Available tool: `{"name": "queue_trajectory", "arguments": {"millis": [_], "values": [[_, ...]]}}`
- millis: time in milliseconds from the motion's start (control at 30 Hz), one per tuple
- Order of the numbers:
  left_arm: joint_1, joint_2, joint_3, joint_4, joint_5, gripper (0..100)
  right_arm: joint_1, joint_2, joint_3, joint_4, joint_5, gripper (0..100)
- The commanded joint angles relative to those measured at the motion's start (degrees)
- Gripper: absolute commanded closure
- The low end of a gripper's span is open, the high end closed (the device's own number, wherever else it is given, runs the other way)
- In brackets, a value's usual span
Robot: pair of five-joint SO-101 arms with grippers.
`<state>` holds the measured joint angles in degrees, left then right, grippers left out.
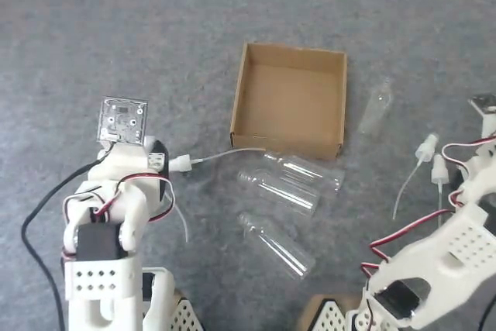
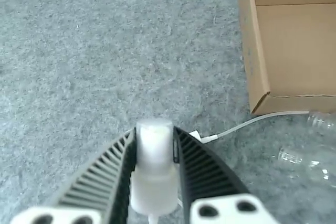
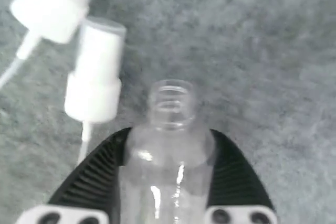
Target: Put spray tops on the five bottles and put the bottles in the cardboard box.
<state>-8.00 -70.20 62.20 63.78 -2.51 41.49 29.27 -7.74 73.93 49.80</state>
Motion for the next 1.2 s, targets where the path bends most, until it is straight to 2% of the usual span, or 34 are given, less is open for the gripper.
{"name": "queue_trajectory", "arguments": {"millis": [0,100,233,400,600,733,833,967,1067,1167], "values": [[0.1,-1.5,-2.3,-1.1,-0.4,99,0.7,-6.1,-5.5,6.0,0.7,98.8],[-0.2,-1.6,-7.3,0.4,-1.4,99,0.3,-11.5,-7.7,12.1,0.5,99.4],[-0.2,-1.5,-18.0,6.6,-4.0,99,-1.4,-22.0,-8.3,18.3,-0.2,99.2],[0.3,-1.0,-31.2,14.7,-4.0,99,-7.8,-37.9,-2.3,20.2,-6.6,99.2],[0.3,-0.9,-38.4,18.2,-4.0,99,-26.8,-58.7,10.3,19.7,-17.1,99.2],[-0.1,-0.9,-40.0,19.3,-4.0,99,-45.1,-69.5,16.4,15.8,-28.0,99.2],[0.3,-0.9,-41.3,20.0,-5.3,99,-56.9,-71.5,17.3,16.0,-35.7,99.2],[0.8,1.7,-45.2,21.2,-5.3,99,-64.1,-71.2,22.2,11.9,-38.9,99.2],[1.0,6.0,-49.3,22.4,-4.8,99,-70.8,-72.4,30.5,2.3,-38.8,99.2],[1.0,8.8,-53.7,20.0,-1.0,99,-77.8,-74.7,39.4,-9.0,-38.8,99.2]]}}
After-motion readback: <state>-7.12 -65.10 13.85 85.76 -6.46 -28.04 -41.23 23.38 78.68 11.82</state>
